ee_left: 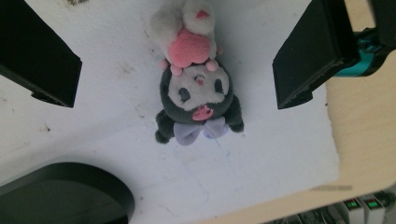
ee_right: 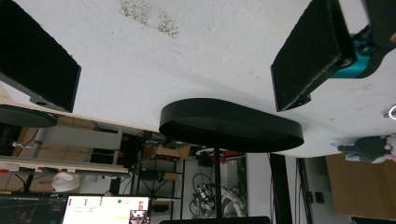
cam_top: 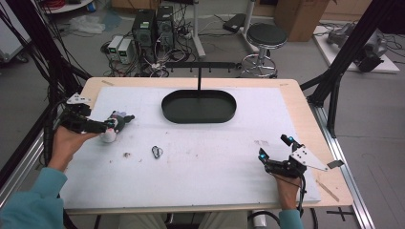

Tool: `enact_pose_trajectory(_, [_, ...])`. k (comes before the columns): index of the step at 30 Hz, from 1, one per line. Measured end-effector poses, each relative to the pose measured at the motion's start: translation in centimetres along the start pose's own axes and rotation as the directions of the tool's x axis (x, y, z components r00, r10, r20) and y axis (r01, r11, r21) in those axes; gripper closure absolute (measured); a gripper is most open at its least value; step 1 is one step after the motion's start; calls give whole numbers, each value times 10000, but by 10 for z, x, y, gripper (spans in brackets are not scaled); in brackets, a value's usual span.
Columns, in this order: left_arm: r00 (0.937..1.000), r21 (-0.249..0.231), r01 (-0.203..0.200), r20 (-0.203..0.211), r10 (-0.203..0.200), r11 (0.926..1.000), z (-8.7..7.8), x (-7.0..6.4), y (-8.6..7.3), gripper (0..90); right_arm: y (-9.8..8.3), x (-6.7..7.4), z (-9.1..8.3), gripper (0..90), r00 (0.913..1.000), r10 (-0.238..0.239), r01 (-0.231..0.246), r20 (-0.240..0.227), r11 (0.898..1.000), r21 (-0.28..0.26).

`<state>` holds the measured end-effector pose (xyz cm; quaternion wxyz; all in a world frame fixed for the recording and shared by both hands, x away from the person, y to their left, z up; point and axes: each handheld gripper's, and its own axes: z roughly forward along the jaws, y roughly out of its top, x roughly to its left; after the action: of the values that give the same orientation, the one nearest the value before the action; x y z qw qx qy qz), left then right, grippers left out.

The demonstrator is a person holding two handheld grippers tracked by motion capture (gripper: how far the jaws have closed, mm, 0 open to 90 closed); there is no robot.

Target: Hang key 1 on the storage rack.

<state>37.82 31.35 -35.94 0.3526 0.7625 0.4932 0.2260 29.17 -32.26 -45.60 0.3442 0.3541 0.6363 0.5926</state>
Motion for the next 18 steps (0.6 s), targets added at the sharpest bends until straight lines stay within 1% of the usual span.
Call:
enact_pose_trajectory(2, [10000,332,-6,-4,6,9994,5,2,1,17,0,0,0,7,10000,13,-13,-11,10000,-4])
enact_pose_trajectory(4, [9999,553,110,58,-114,9984,10,3,1,17,0,0,0,7,10000,11,-11,-10,10000,-1])
enact_pose_trajectory(6, [9992,691,278,277,-298,9972,13,5,1,17,0,0,0,7,10000,12,-12,-18,10000,-2])
enact_pose_trajectory(9, [9988,838,363,295,-388,9958,17,5,1,17,0,0,0,7,10000,5,-5,-10,10000,-4])
enact_pose_trajectory(10, [9989,943,388,243,-412,9948,18,6,0,17,0,0,0,8,10000,11,-11,-11,10000,-2])
enact_pose_trajectory(13, [9990,1289,379,185,-406,9909,23,7,-1,17,0,0,0,8,10000,49,-49,-7,10000,10])
enact_pose_trajectory(15, [9991,1407,332,232,-368,9895,26,7,-1,17,0,-1,0,7,10000,23,-23,-2,10000,-40])
enact_pose_trajectory(16, [9991,1508,304,248,-345,9881,28,7,-2,17,0,0,0,7,10000,93,-93,-11,10000,-10])
enact_pose_trajectory(18, [9994,1711,209,249,-255,9850,32,6,-2,17,0,-1,0,8,10000,21,-21,15,10000,-36])
